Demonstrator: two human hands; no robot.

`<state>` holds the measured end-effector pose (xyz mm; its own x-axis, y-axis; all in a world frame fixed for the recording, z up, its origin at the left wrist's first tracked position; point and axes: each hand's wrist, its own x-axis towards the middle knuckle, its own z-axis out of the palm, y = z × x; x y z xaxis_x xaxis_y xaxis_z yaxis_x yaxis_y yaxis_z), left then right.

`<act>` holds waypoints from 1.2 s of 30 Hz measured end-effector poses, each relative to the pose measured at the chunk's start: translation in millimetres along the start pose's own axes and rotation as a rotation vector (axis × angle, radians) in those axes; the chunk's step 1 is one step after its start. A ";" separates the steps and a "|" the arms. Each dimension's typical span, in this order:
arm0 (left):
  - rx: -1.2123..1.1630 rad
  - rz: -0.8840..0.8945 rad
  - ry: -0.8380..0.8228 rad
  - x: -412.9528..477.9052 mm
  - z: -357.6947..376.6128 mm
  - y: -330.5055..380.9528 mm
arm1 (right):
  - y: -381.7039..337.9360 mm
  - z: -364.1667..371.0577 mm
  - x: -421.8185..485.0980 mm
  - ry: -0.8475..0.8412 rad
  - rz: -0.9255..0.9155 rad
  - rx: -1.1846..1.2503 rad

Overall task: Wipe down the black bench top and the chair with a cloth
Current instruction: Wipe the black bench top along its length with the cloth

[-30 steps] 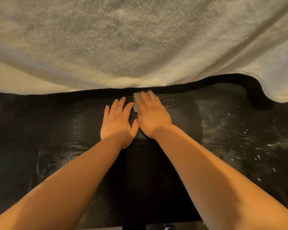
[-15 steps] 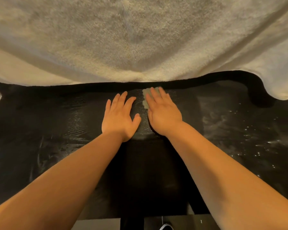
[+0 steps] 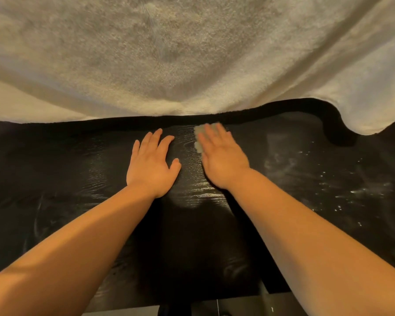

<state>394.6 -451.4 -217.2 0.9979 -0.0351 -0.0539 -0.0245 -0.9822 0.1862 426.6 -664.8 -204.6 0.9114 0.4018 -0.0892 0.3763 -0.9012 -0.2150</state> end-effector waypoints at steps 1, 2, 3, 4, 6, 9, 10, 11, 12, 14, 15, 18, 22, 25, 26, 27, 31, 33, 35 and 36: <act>0.006 0.002 0.004 -0.2 0.3 -0.8 | -3.3 3.2 -4.5 -0.027 -0.053 0.001; 0.010 0.003 0.007 -0.5 0.4 -1.0 | 0.1 4.5 -8.4 -0.045 -0.082 0.003; 0.010 0.005 0.006 -0.5 0.2 -1.0 | 8.1 3.3 -12.1 -0.052 -0.079 0.014; 0.009 0.005 0.002 -0.3 -0.2 -1.0 | 19.6 1.1 -15.7 -0.041 -0.045 0.033; 0.006 0.000 -0.005 0.1 -0.6 -1.3 | 49.3 -5.2 -24.7 0.028 0.097 0.072; 0.013 -0.001 0.002 -0.6 0.1 -1.1 | 84.6 -9.3 -38.2 0.095 0.320 0.031; 0.015 0.002 0.005 -0.2 0.4 -0.9 | 84.2 -8.7 -38.7 0.093 0.368 0.019; 0.014 0.006 0.008 0.2 0.2 -0.6 | 75.9 -8.1 -38.7 0.086 0.397 0.025; 0.013 0.008 0.010 0.2 -0.2 -0.2 | 61.8 -6.6 -38.9 0.073 0.395 0.040; 0.013 0.006 0.012 0.1 -1.1 0.3 | 24.0 1.1 -43.3 0.047 0.273 0.044; 0.013 0.004 0.012 -0.3 -1.1 0.3 | 4.5 6.4 -49.5 0.031 0.183 0.036; 0.020 0.006 0.015 -0.6 -0.9 -0.1 | -17.6 16.1 -74.3 -0.031 -0.003 -0.001; 0.015 0.011 0.014 -0.8 -2.0 0.8 | 28.8 7.6 -101.9 0.026 0.104 0.032; 0.011 0.007 0.022 -1.8 -4.0 0.7 | 62.9 -1.0 -118.4 0.057 0.271 0.016; 0.005 0.006 0.028 -2.8 -4.7 0.6 | 64.7 -0.6 -118.5 0.064 0.326 0.003; -0.002 0.007 0.034 -4.1 -5.4 1.2 | 59.3 -0.2 -116.6 0.080 0.372 0.007; -0.014 -0.007 0.049 -11.1 -10.2 6.8 | -16.3 12.4 -115.7 0.073 0.271 0.088; -0.029 -0.016 0.061 -17.1 -12.8 10.2 | -47.8 25.3 -130.5 -0.045 0.077 0.029; -0.090 -0.013 0.079 -29.2 -12.4 15.3 | -41.1 22.5 -142.2 -0.088 -0.025 -0.015; -0.116 -0.011 0.078 -39.1 -10.7 18.3 | -28.1 18.8 -146.1 -0.093 -0.046 -0.030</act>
<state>355.7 -466.0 -201.2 0.9998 -0.0053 0.0193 -0.0108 -0.9545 0.2981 279.8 -695.1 -203.8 0.8740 0.4551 -0.1702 0.4236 -0.8853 -0.1920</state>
